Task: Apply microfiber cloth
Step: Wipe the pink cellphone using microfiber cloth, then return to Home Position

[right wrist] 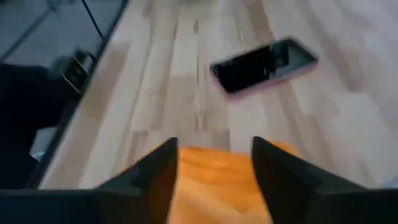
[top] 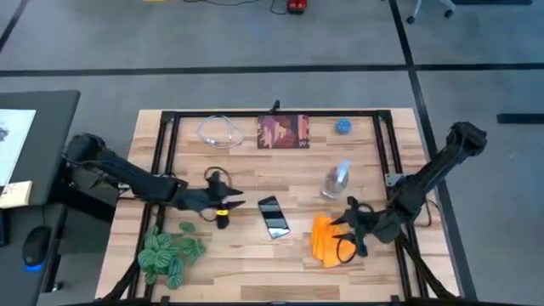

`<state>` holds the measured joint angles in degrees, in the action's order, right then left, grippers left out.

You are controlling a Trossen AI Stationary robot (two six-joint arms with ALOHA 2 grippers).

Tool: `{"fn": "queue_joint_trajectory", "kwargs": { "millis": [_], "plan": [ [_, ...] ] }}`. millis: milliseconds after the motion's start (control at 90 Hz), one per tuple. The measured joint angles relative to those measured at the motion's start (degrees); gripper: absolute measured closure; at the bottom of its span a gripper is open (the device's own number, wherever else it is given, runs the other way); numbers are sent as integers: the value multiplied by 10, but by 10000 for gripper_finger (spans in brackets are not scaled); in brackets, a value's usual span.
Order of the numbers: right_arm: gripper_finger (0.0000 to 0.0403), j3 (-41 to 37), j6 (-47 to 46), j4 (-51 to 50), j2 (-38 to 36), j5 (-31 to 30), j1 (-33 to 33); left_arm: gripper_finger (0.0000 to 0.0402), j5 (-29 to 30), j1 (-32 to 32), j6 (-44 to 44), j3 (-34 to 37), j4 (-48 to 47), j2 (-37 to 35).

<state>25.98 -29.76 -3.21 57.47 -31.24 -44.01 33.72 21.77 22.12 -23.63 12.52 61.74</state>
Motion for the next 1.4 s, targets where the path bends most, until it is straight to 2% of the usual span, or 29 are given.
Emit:
{"fn": "queue_joint_trajectory", "kwargs": {
  "millis": [122, 233, 378, 511, 611, 811, 911, 1044, 1222, 1400],
  "plan": [
    [111, 0, 12, -74, -93, 10, 11, 270, 30, 20, 11, 37, 2, -76],
    [78, -18, 19, -88, -170, 10, 14, 270, 32, 33, 30, 70, 5, -127],
    [70, -108, 30, 2, -265, 33, 24, 270, 32, 44, 51, 103, 10, -162],
    [78, -203, 29, 138, -324, 71, 59, 270, 32, 48, 56, 121, 14, -172],
    [80, -253, 33, 218, -327, 105, 91, 270, 26, 48, 53, 125, 15, -172],
    [81, -255, 114, 273, -311, 158, 154, 270, 3, 48, 27, 126, 26, -172],
    [81, -255, 136, 287, -303, 203, 209, 270, -23, 43, -8, 126, 51, -172],
    [81, -255, 142, 293, -289, 281, 302, 270, -26, 19, -44, 126, 53, -190],
    [81, -255, 144, 296, -276, 346, 395, 271, -55, -26, -75, 126, 2, -261],
    [81, -256, 153, 293, -270, 372, 432, 289, -89, -75, -80, 134, -90, -372]
  ]
}}
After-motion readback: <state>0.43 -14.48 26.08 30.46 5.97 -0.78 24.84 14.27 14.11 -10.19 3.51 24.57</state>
